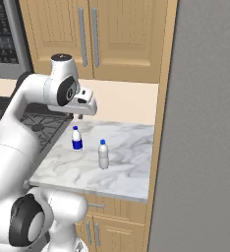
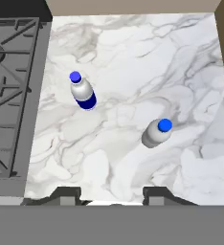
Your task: Take the bottled waters from the counter and place them in the freezer to freeze. Close the freezer door after placing the bottles.
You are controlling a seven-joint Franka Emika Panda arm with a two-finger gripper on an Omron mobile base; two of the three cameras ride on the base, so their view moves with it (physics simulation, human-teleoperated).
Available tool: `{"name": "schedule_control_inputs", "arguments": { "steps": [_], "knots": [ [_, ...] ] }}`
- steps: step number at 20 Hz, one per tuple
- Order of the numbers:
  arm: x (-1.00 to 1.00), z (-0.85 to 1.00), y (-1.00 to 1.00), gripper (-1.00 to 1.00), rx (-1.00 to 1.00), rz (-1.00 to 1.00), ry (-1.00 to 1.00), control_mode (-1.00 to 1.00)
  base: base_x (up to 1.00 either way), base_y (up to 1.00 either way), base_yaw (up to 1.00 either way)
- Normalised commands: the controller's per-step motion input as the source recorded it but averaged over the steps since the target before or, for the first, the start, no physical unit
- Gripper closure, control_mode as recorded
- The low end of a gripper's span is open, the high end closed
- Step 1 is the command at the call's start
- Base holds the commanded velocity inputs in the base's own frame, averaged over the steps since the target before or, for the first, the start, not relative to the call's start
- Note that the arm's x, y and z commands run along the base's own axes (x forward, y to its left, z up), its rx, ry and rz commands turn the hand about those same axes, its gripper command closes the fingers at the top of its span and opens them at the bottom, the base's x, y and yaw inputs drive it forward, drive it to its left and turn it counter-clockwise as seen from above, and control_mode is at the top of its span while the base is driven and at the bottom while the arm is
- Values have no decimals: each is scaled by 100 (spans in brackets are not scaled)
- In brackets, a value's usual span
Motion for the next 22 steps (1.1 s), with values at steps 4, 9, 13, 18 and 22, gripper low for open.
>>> {"name": "schedule_control_inputs", "arguments": {
  "steps": [4,9,13,18,22],
  "knots": [
    [4,-5,-10,-100,0,2,0,-100,0,0,0],
    [-4,-29,-38,-100,12,0,3,-100,0,0,0],
    [-6,-30,-26,-100,7,0,0,-100,0,0,0],
    [0,-30,-27,-100,4,0,0,-100,0,0,0],
    [0,-14,-27,-100,0,1,-6,-100,0,0,0]
  ]
}}
